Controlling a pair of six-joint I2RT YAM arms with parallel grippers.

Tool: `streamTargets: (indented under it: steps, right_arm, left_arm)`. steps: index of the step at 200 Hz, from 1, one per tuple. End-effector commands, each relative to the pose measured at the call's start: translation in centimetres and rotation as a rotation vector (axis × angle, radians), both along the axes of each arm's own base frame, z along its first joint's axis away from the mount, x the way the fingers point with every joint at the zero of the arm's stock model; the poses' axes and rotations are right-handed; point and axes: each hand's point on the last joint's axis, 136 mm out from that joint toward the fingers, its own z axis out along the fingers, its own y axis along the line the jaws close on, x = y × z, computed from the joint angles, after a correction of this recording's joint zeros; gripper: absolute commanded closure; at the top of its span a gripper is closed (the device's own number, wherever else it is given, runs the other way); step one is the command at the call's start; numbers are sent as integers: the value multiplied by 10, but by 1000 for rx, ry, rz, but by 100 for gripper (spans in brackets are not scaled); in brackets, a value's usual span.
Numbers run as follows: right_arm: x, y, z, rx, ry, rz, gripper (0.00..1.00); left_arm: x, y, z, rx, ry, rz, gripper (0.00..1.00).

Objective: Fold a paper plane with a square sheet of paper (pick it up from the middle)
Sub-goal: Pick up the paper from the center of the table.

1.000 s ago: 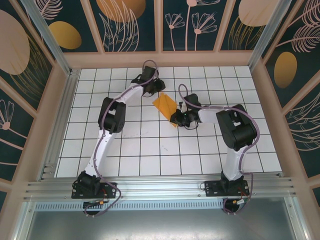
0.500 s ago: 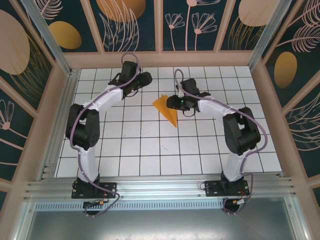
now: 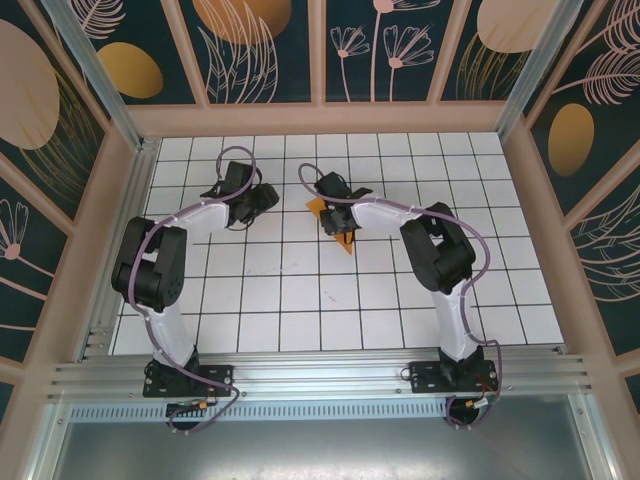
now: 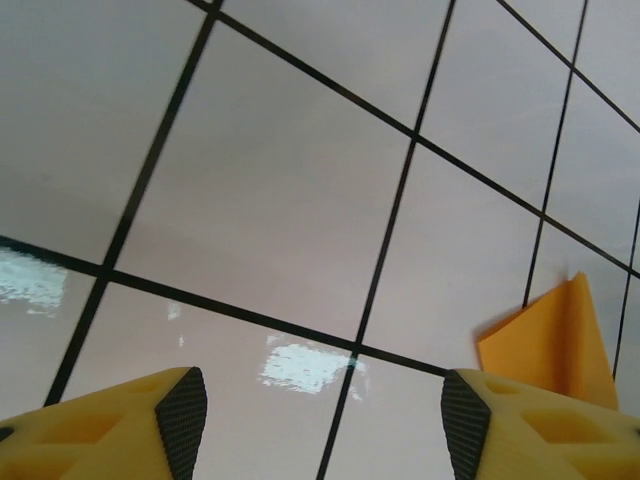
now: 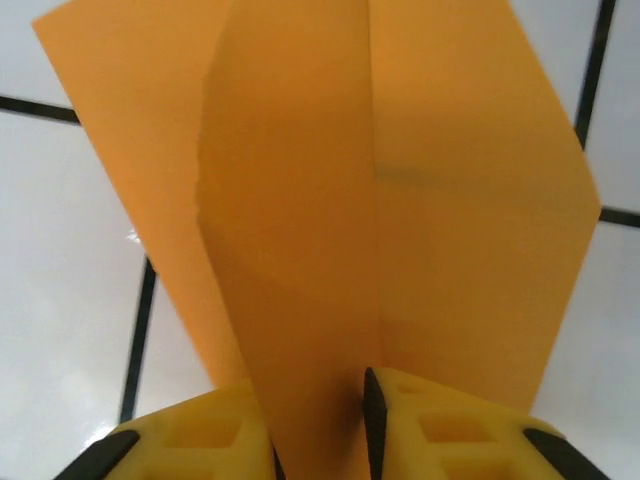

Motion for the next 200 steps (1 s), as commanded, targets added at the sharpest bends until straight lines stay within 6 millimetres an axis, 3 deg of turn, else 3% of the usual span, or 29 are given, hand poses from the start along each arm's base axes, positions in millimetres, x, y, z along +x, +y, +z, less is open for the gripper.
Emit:
streamTargets:
  steps: [1, 16, 36, 57, 64, 66, 72, 86, 108, 136, 156, 186, 200]
  right_arm:
    - [8, -18, 6, -96, -34, -76, 85]
    - [10, -17, 13, -57, -42, -94, 96]
    - [14, -10, 31, 88, -49, -117, 100]
    - [9, 14, 65, 464, 4, -77, 100]
    - [13, 10, 78, 610, 23, -84, 100]
    - [13, 11, 82, 649, 29, -80, 100]
    - [12, 13, 94, 758, 46, -64, 100]
    - [9, 15, 111, 914, 95, -45, 100]
    - [5, 21, 124, 1029, 147, -22, 100]
    - [-1, 27, 138, 1187, 214, -5, 100]
    - [-5, 33, 148, 1271, 251, 15, 100]
    - [-9, 36, 151, 1303, 269, 18, 100]
    - [-11, 38, 151, 1303, 268, 28, 100]
  left_arm:
    - [4, 0, 23, -44, -57, 23, 34]
    - [2, -1, 25, -49, -62, 16, 33]
    - [-3, -2, 30, -63, -78, 4, 32]
    - [-12, -4, 36, -92, -95, -14, 28]
    - [-15, -6, 32, -101, -91, -24, 27]
    - [-15, -6, 42, -111, -114, -27, 27]
    - [-18, -8, 46, -123, -126, -37, 26]
    - [-24, -11, 48, -152, -137, -51, 25]
    - [-36, -26, 55, -248, -180, -127, 24]
    - [-52, -52, 79, -428, -265, -242, 23]
    - [-57, -62, 93, -463, -316, -287, 22]
    - [-56, -72, 89, -482, -269, -258, 23]
    - [-61, -91, 92, -565, -246, -286, 26]
